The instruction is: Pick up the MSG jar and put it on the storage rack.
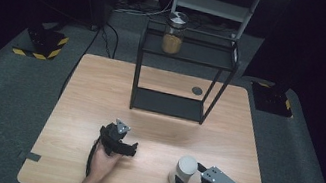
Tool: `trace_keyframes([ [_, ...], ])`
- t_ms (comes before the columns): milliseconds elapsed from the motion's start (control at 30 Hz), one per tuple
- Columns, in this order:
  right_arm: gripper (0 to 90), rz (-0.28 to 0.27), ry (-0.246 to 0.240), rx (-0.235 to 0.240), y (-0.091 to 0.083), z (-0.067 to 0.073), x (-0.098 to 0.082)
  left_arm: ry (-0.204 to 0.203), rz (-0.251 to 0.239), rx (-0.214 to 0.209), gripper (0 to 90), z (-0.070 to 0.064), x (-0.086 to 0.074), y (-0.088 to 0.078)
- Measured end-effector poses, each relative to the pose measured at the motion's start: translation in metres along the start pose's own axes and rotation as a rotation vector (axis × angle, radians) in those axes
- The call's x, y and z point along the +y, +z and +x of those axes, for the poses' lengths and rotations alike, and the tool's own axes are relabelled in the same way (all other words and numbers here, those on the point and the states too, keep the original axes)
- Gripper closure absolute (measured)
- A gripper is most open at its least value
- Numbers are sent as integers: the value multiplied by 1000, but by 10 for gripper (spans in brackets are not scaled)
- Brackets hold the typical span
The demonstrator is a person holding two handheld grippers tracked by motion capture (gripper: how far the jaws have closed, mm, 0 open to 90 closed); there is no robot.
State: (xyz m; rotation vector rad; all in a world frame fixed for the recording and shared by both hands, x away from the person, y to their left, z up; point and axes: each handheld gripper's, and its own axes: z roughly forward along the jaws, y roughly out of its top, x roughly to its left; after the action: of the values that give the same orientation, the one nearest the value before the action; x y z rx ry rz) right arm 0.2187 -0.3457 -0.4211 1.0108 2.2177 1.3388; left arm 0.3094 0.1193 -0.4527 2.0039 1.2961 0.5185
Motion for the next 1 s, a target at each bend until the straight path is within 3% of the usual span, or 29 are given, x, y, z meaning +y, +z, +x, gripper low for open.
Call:
trace_keyframes([
  [400,191,-10,1,14,11,-2,4,-3,-2,-2,8,1,0,0],
  [1000,317,-8,-13,10,12,2,2,-2,-1,-2,8,0,0,0],
])
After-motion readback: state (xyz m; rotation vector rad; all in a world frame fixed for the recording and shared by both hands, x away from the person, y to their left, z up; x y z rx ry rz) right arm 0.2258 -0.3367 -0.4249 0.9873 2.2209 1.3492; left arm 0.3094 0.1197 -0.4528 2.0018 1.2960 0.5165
